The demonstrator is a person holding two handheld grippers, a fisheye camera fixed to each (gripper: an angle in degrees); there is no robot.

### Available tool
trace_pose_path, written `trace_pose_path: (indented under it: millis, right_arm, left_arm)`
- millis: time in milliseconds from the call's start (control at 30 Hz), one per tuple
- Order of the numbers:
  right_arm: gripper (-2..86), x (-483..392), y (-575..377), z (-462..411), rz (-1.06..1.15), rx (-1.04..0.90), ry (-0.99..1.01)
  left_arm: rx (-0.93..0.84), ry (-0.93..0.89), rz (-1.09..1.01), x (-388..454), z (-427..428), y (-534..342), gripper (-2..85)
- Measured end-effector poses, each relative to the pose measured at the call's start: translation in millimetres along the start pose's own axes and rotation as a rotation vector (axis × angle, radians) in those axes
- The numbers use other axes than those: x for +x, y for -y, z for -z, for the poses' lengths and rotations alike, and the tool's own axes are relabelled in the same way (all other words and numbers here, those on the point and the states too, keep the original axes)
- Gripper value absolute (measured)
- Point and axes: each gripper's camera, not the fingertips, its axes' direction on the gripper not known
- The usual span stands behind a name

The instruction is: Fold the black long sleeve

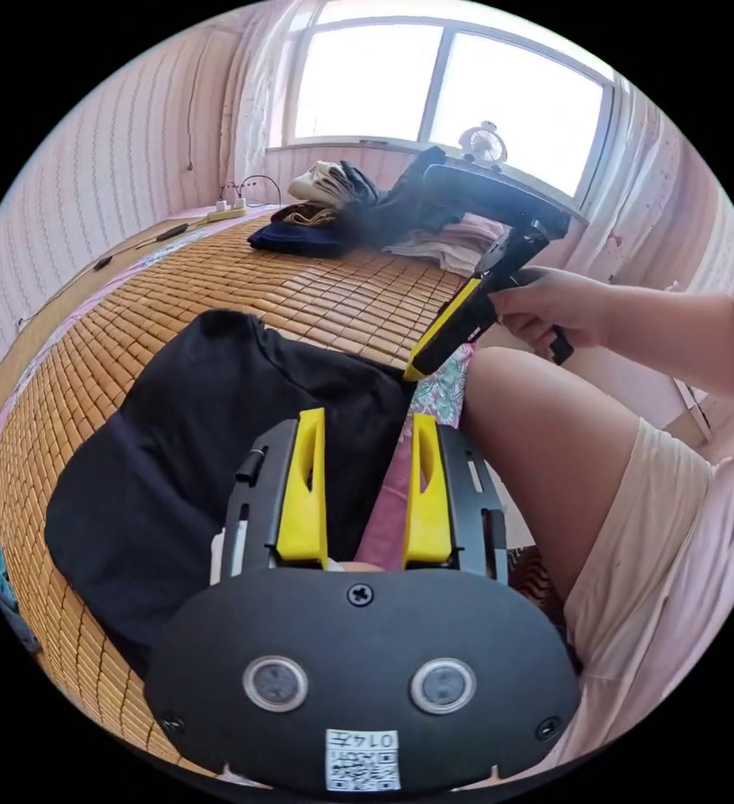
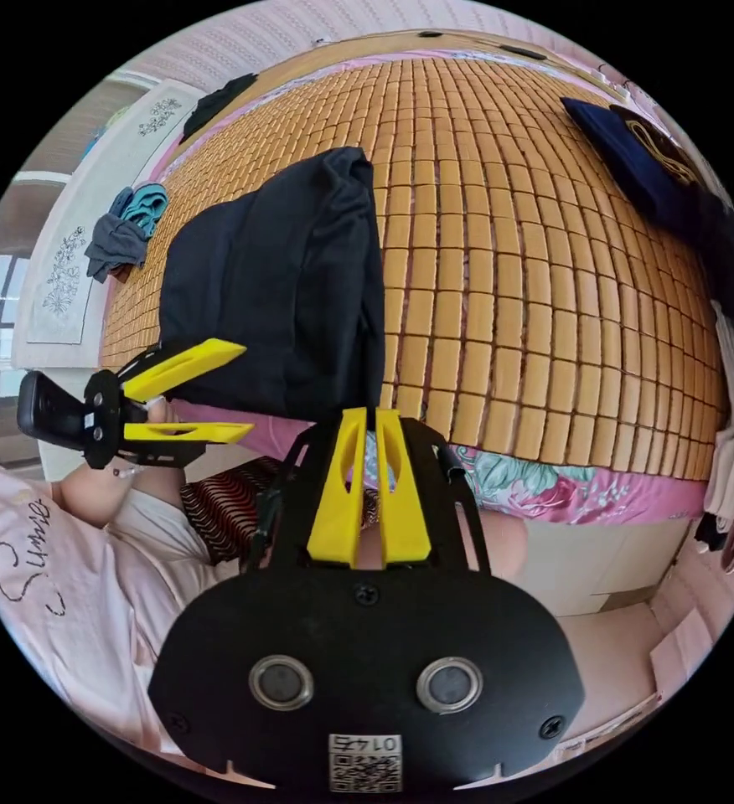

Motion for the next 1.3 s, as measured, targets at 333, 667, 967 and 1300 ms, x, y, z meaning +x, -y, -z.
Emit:
trace_pose_path:
  millis: [333,667,967,1300]
  right_arm:
    - [1.3,26,-50,55,0.118,0.279,0.311]
    - [14.8,111,-64,-16,-0.335,0.459,0.686]
    - [3.3,120,-96,55,-0.288,0.705,0.664]
    - [6.2,-41,39,22,0.235,0.272,0.379]
  left_arm:
    - [-0.087,0.032,0.008,24,-4,8,3.2]
    - [-0.033,-0.157,-0.029,29,51,-36,2.6]
    - [0.250,-0.286,0.094,-12,92,-19,2.0]
    - [0.119,-0.114,0.430,-100,107,-72,3.2]
